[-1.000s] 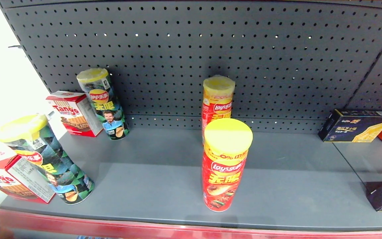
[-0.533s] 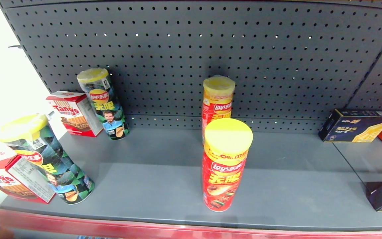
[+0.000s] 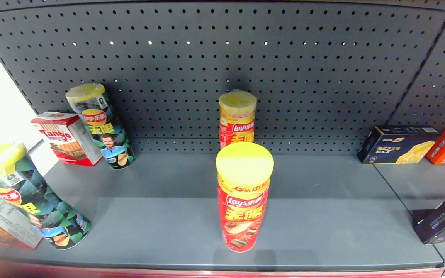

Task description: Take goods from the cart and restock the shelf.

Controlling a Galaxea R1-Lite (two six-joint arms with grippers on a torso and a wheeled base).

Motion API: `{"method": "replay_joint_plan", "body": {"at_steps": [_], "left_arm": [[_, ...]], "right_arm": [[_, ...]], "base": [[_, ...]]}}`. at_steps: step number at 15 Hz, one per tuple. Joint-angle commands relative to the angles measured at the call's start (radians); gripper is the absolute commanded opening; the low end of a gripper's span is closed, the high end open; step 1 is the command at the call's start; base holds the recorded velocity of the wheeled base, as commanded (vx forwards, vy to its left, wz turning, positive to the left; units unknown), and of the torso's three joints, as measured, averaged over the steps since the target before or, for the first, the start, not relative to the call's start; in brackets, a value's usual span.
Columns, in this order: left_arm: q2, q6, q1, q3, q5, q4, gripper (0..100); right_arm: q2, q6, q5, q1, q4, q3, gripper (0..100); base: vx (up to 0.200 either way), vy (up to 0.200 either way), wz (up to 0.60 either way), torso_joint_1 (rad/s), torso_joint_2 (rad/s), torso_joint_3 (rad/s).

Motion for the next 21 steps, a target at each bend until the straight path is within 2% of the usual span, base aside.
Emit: {"method": "replay_joint_plan", "body": {"at_steps": [1,20,21], "left_arm": [[0.001,-0.001,0.001,0.000,0.000,0.000,100],[0.001,0.001,0.001,0.000,-0.003,0.000,100],[0.001,0.002,0.001,0.000,-0.003,0.000,100]], "right_arm": [[0.004,-0.001,0.000,0.001,0.000,0.000,100],[0.003,0.001,0.000,0.001,0.000,0.000,100],[0.004,0.001,0.000,0.001,0.000,0.000,100]], "base": [[0.000,0.000,0.00,0.000,0.00,0.000],[0.000,0.021,0.00,0.000,0.00,0.000],[-0.200,0.000,0.00,0.002,0.00,-0.002]]}}
